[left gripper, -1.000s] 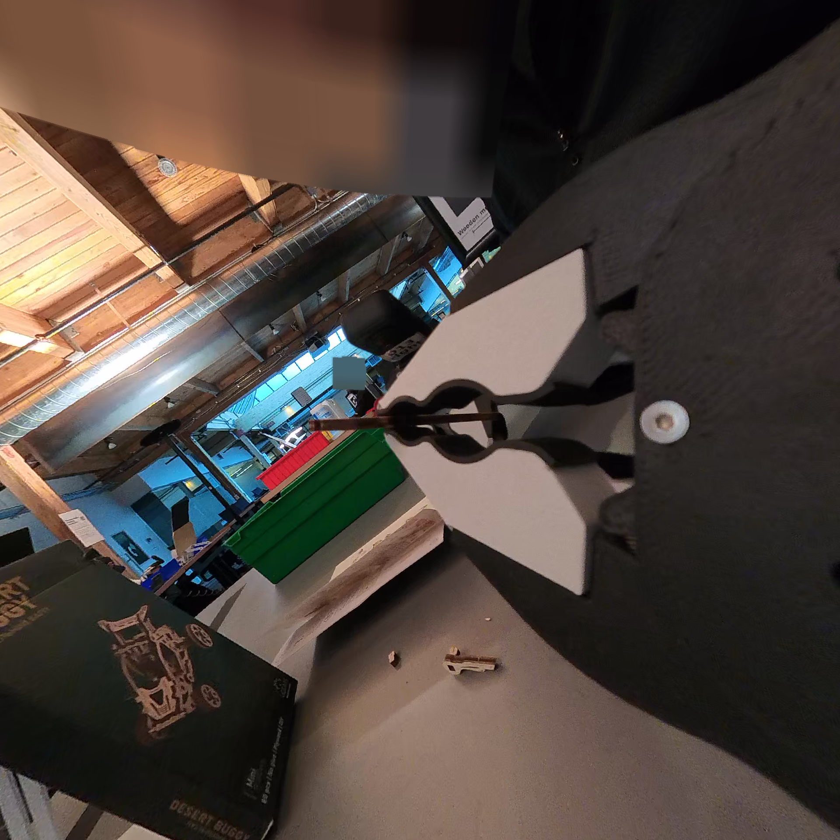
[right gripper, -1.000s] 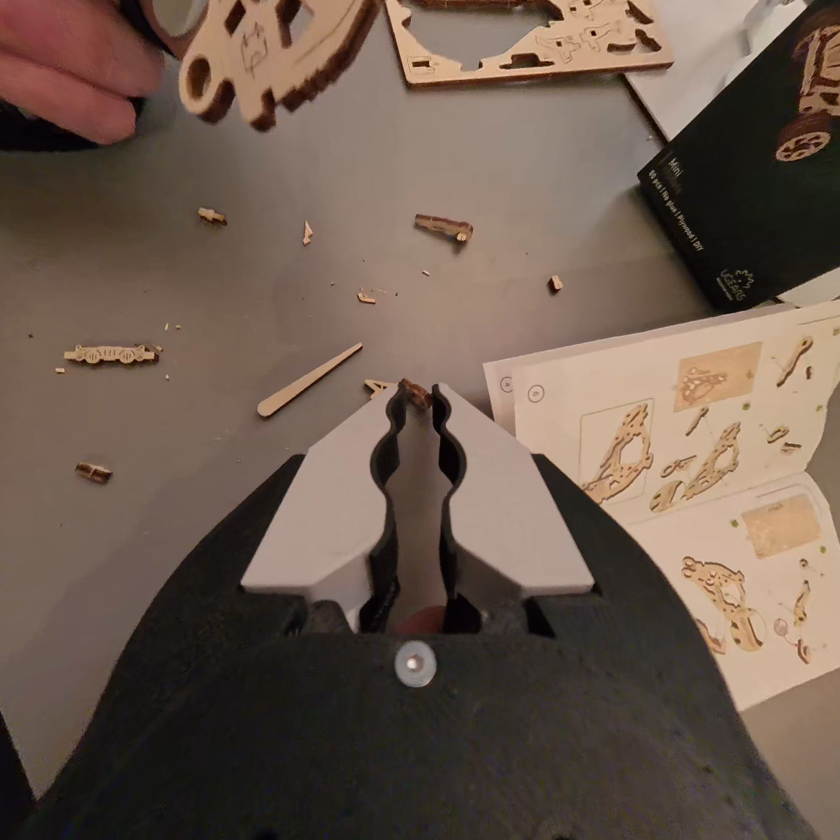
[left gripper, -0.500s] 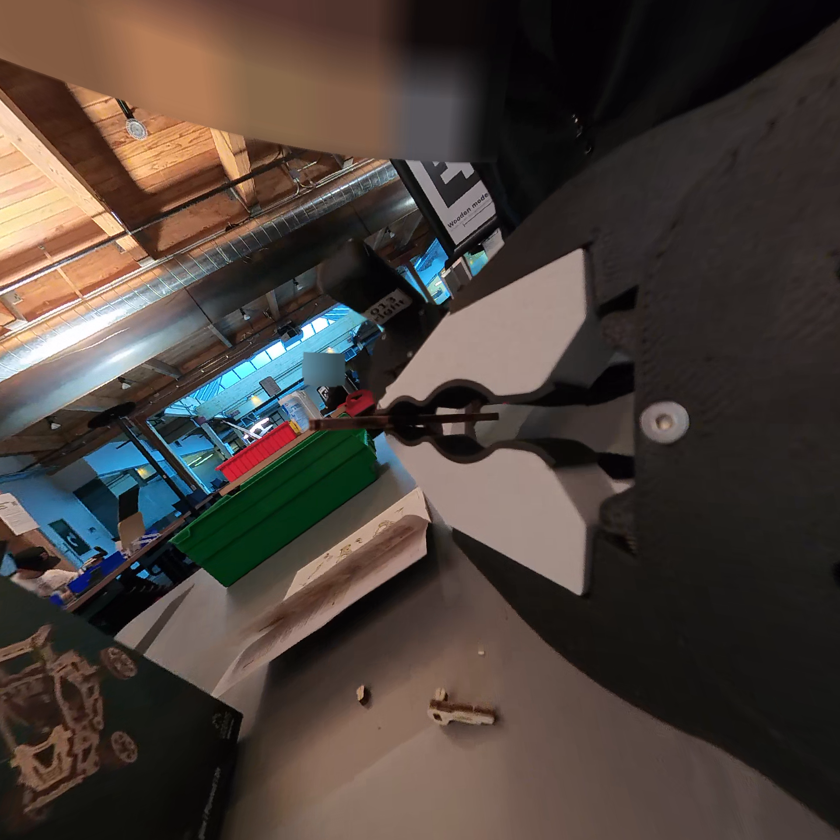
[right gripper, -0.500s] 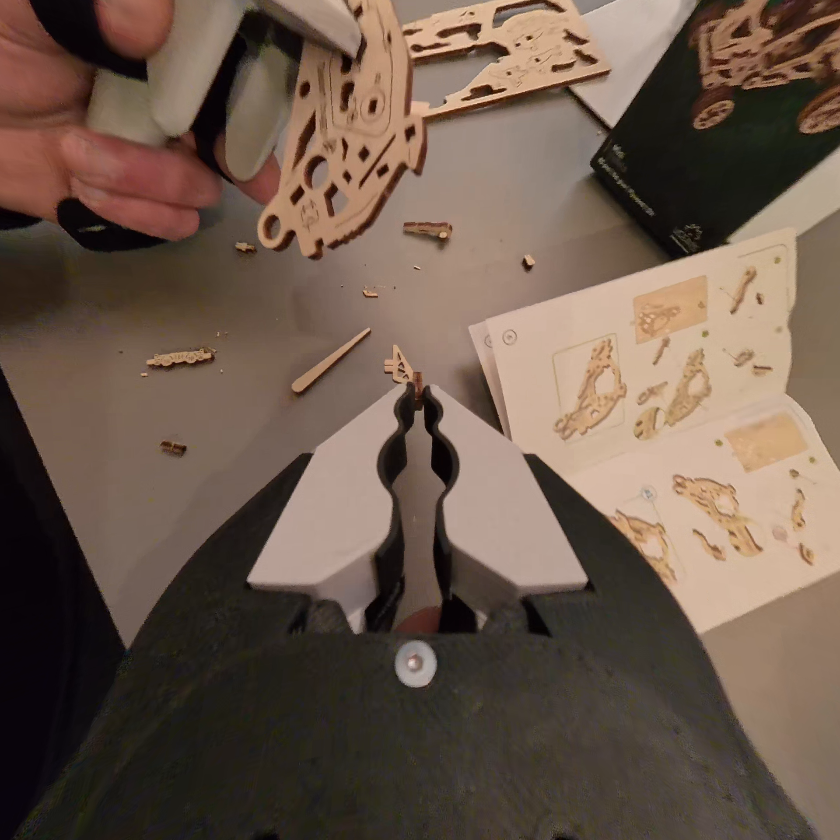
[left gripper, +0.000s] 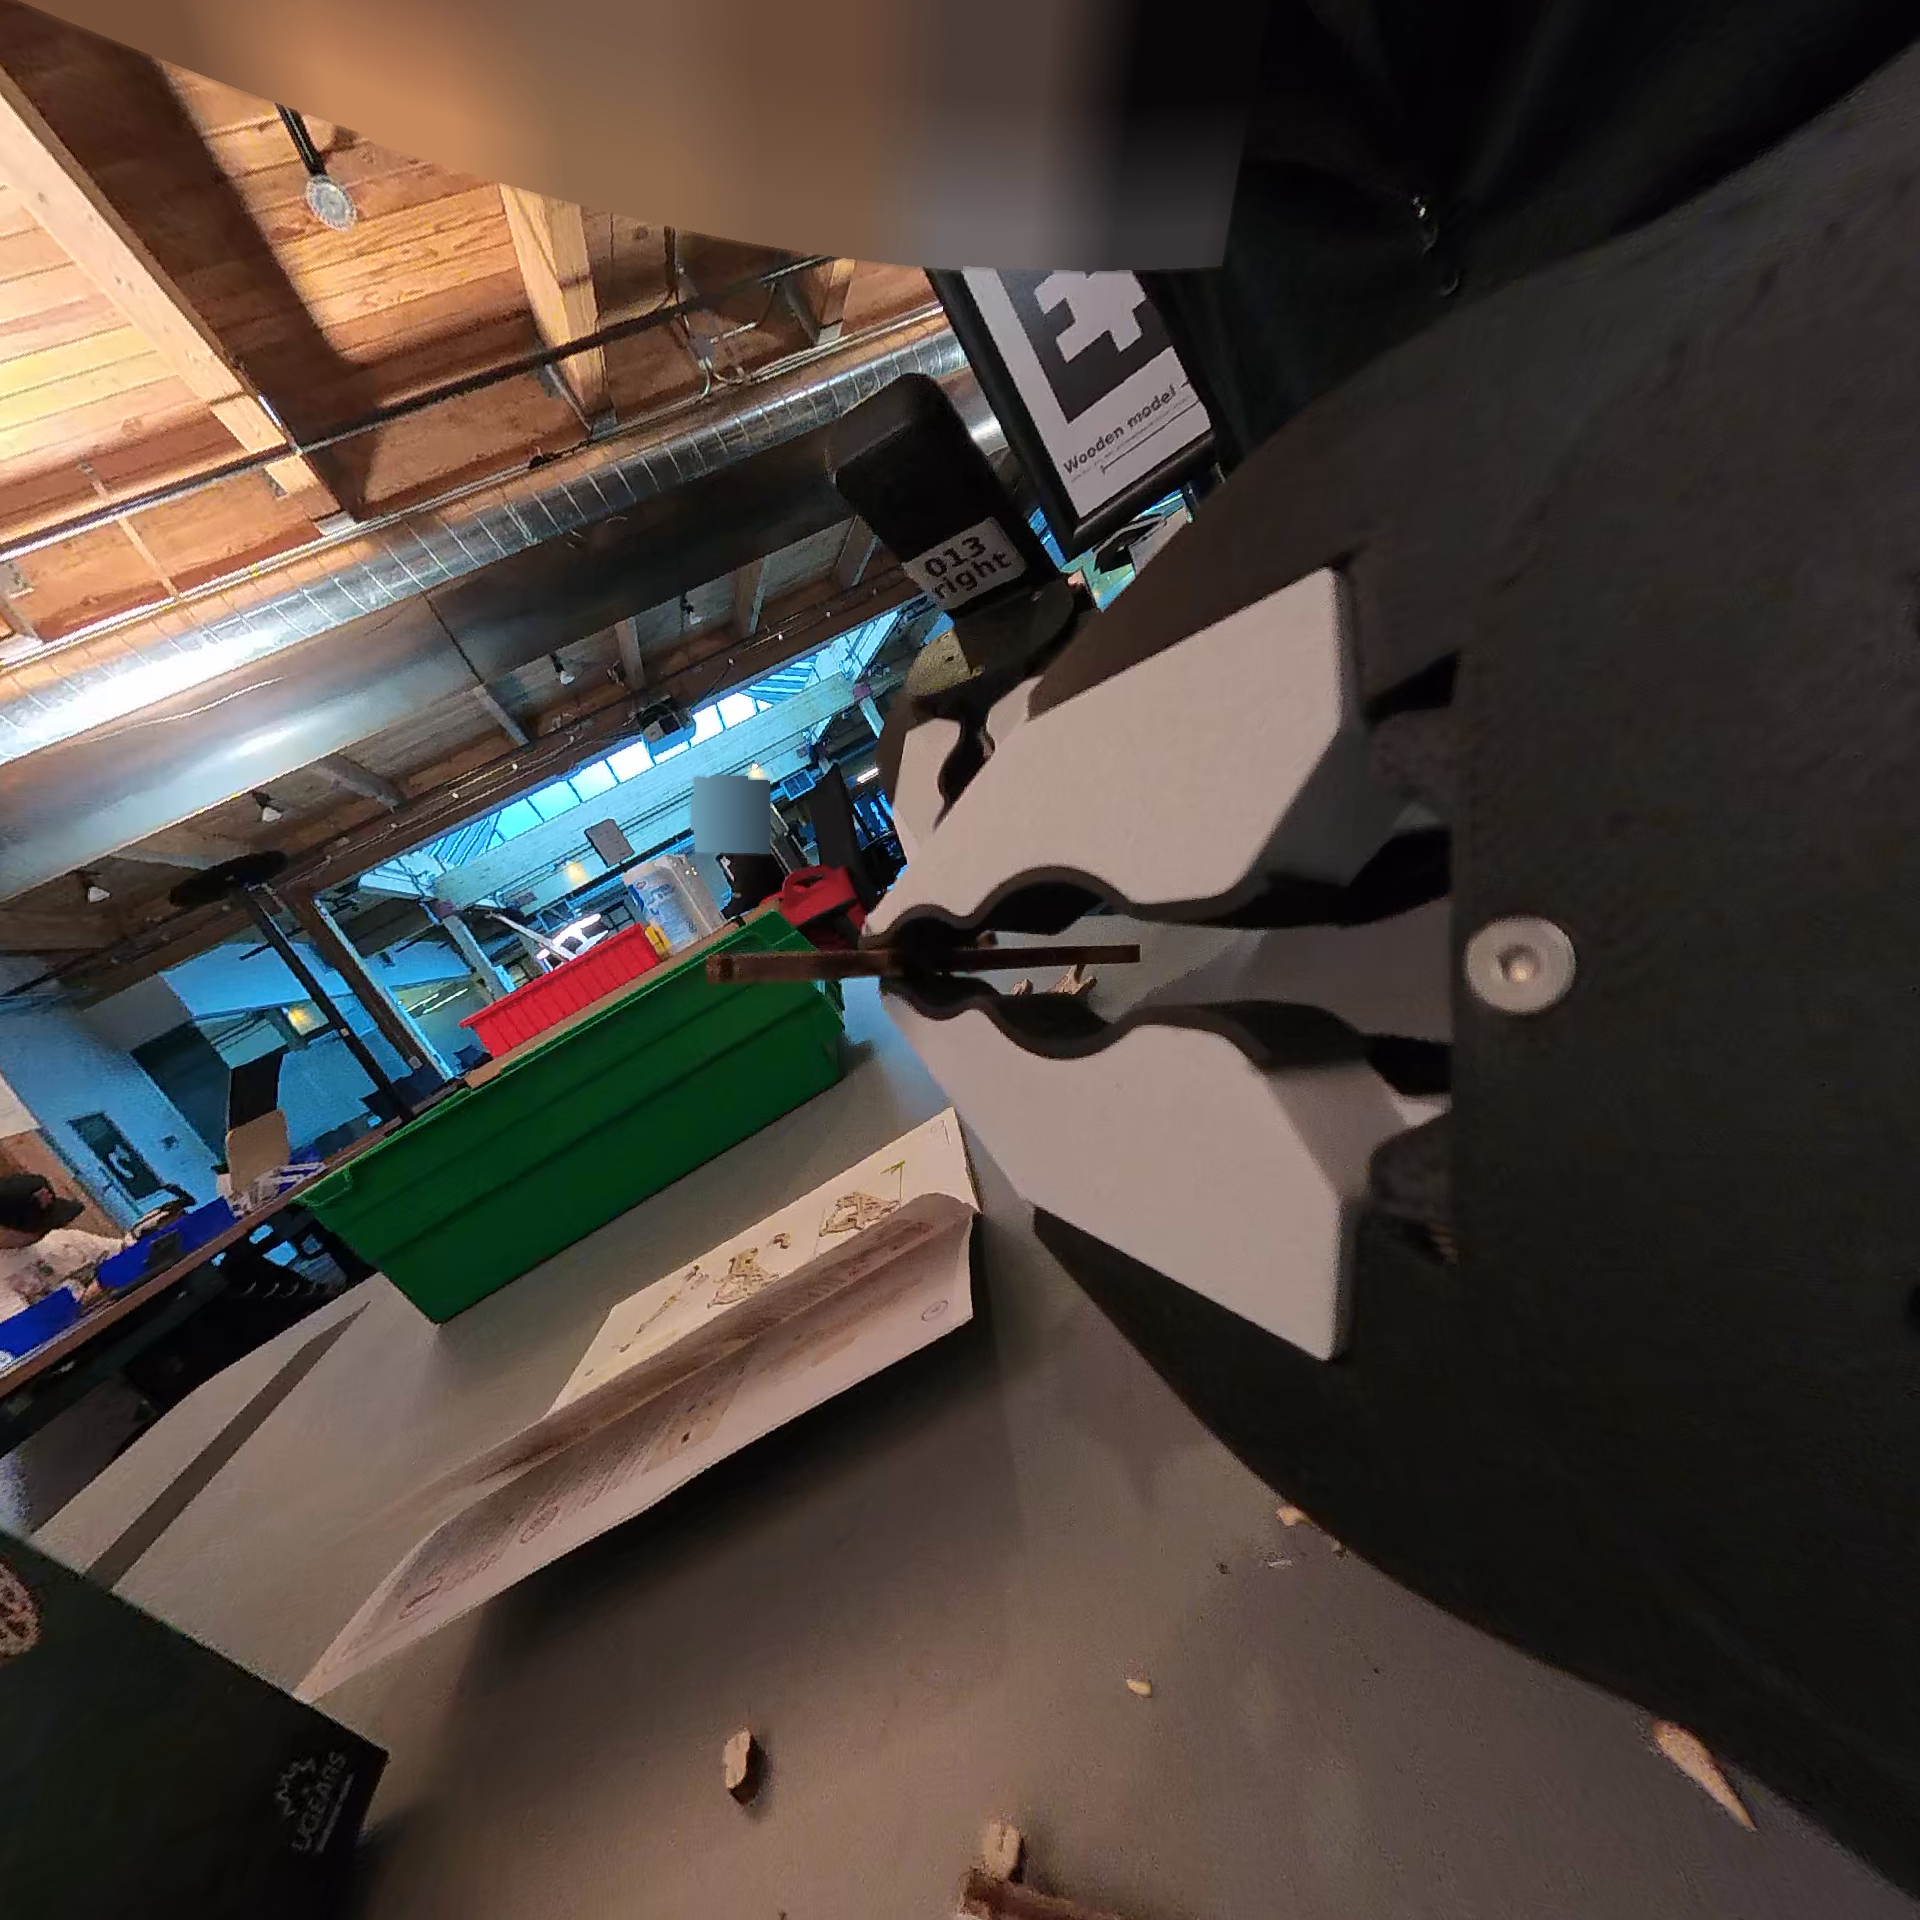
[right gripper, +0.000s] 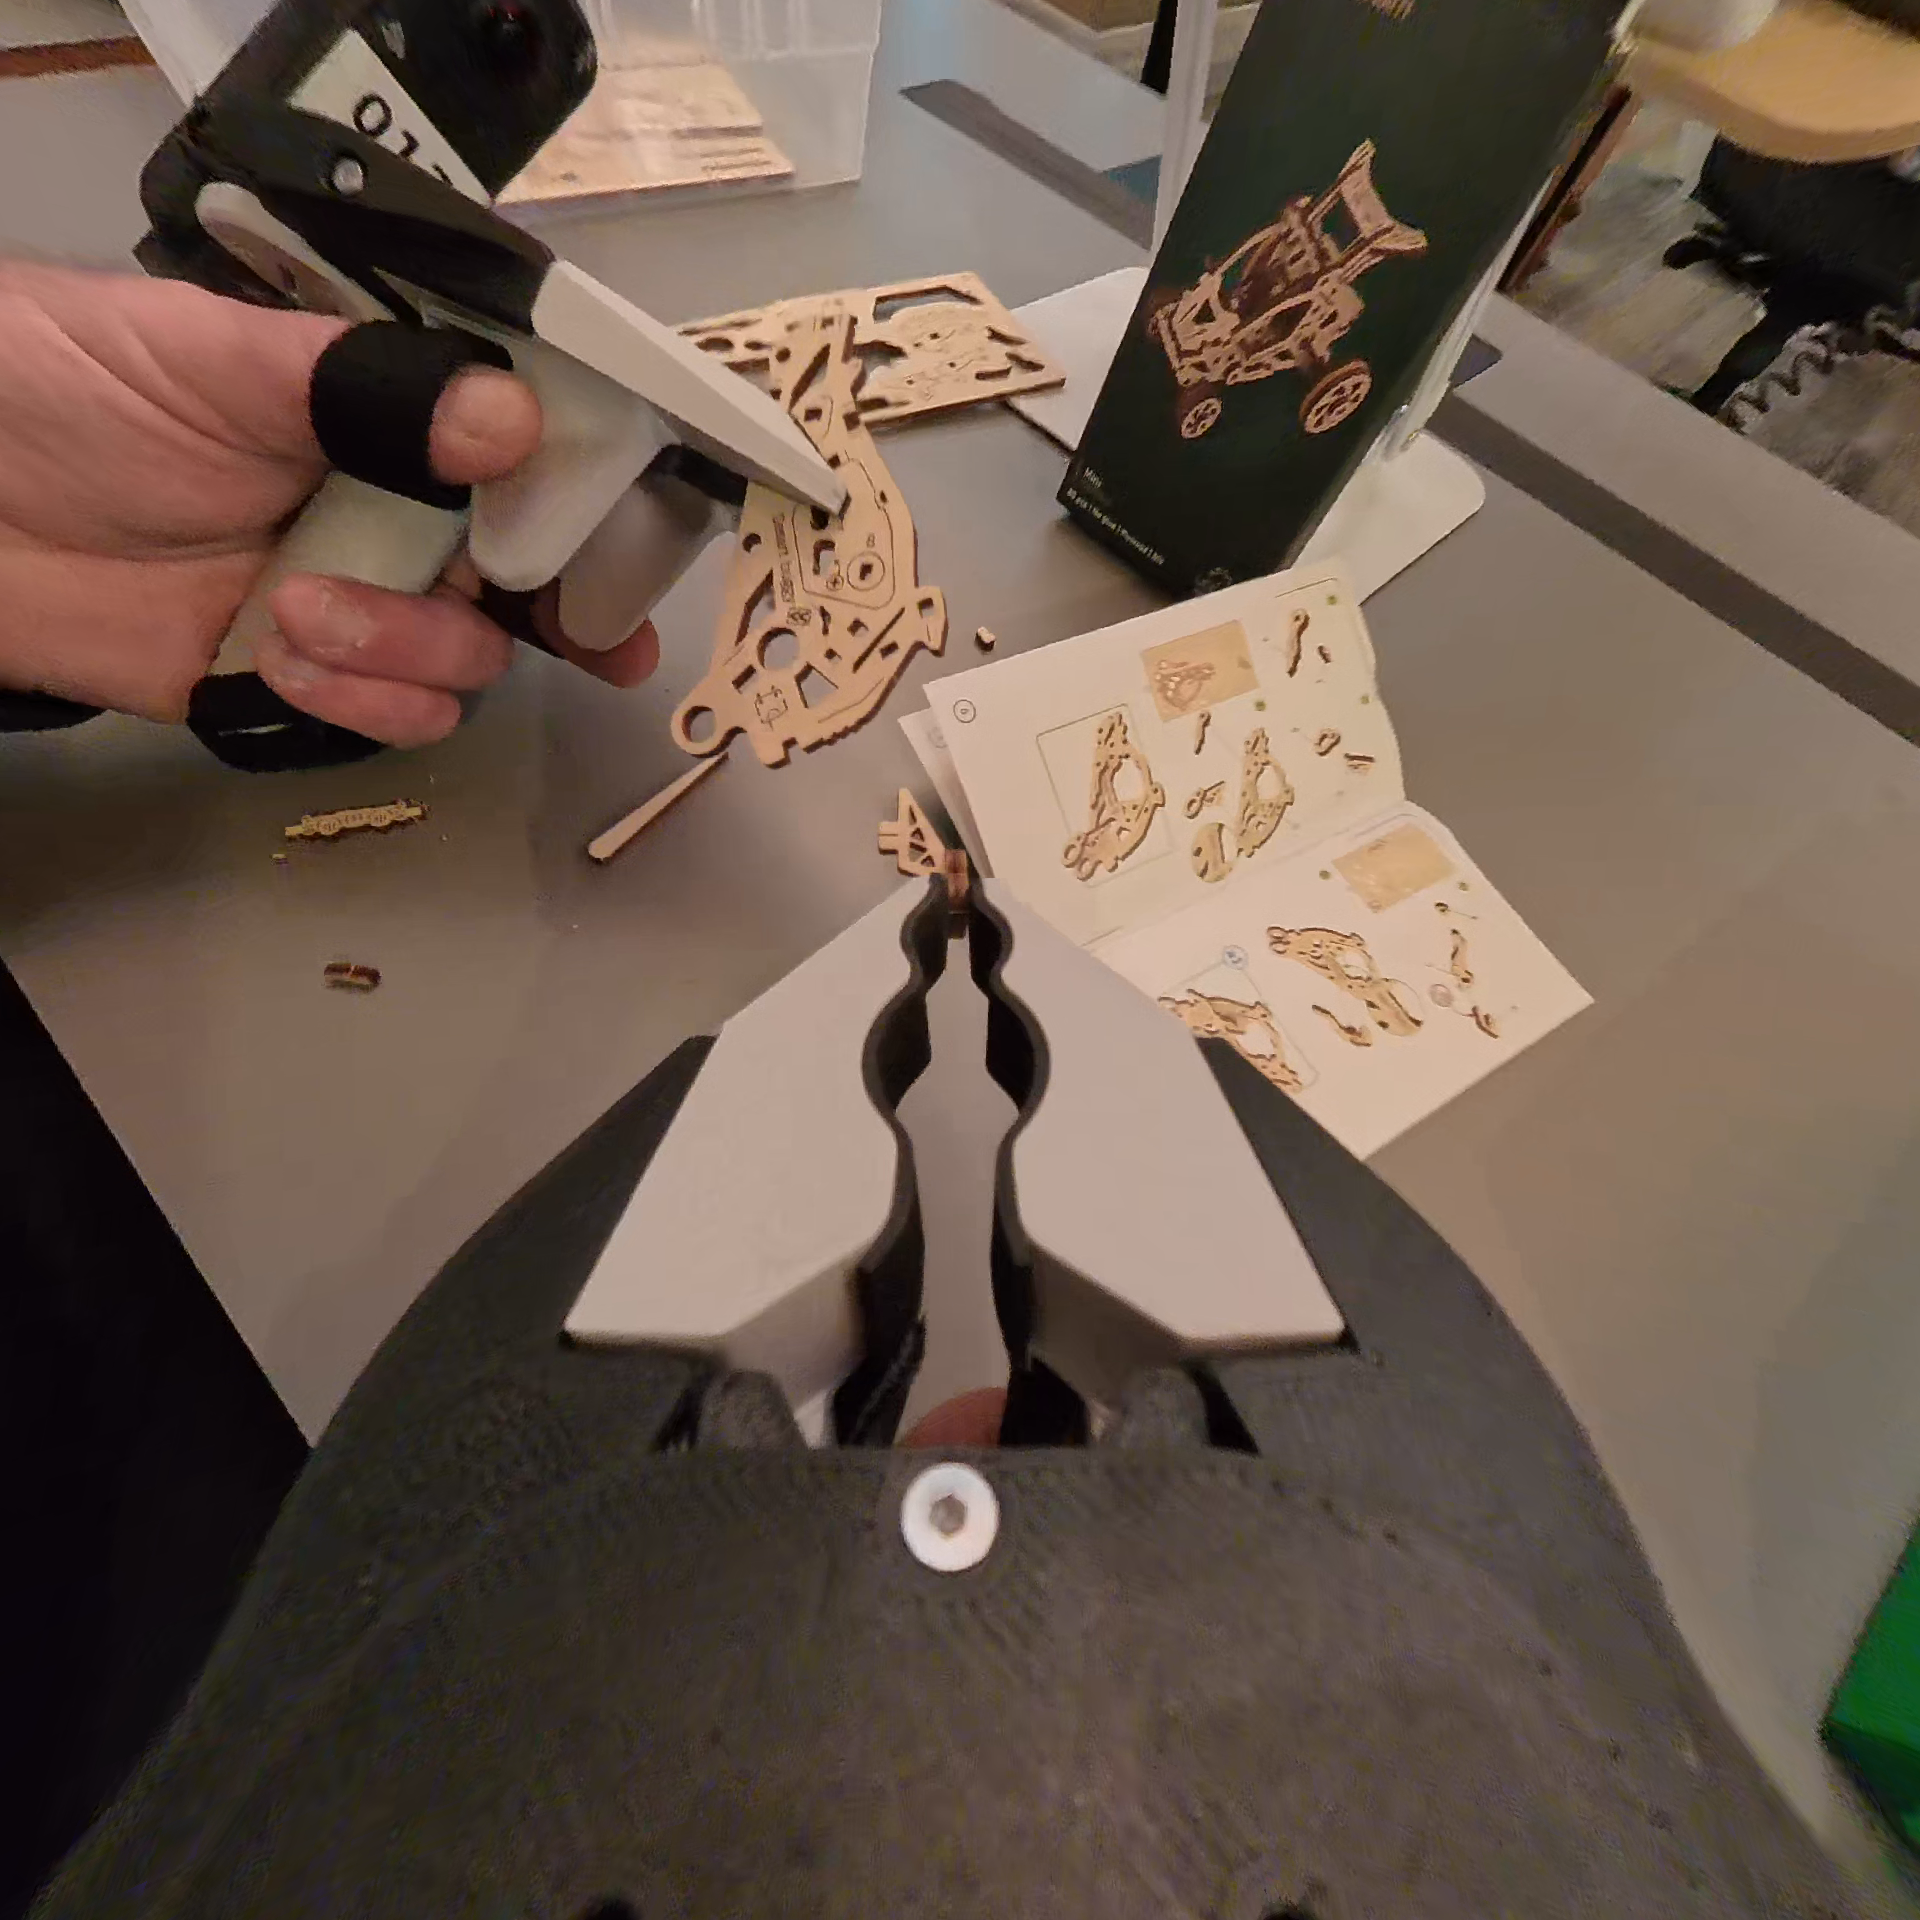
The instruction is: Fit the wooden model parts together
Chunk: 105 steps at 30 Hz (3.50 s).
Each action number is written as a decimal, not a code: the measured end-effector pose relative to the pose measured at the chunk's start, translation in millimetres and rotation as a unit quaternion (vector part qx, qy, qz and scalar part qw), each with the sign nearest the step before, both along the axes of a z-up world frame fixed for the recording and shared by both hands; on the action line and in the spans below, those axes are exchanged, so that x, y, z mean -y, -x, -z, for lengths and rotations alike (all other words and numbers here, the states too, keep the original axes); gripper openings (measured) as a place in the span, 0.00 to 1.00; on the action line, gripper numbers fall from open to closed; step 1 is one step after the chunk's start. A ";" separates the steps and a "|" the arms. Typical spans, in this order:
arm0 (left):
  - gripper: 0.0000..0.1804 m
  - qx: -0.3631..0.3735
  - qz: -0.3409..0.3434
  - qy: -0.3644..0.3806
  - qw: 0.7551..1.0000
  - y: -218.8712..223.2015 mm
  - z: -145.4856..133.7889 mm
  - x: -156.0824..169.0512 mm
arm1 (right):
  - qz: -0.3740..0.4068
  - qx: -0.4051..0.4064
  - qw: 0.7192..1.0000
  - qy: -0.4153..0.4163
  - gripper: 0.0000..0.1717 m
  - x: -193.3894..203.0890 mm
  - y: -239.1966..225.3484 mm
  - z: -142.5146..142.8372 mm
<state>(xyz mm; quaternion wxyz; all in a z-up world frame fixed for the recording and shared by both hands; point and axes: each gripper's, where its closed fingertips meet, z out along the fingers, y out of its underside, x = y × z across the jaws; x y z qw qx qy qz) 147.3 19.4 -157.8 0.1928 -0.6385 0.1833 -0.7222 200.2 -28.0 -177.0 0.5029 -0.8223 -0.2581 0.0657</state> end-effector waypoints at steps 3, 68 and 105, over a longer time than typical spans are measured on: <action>0.00 -0.007 -0.010 0.007 1.000 -3.9 3.3 -0.3 | 0.006 -0.003 1.000 -0.016 0.00 2.1 -5.5 -3.3; 0.04 -0.238 -0.025 -0.023 0.971 -13.8 62.9 26.8 | 0.039 0.053 0.989 -0.135 0.00 12.8 -8.5 -20.0; 0.21 -0.197 0.073 -0.157 0.965 -21.2 13.0 48.5 | 0.044 -0.036 0.991 -0.119 0.00 10.4 -11.0 -18.7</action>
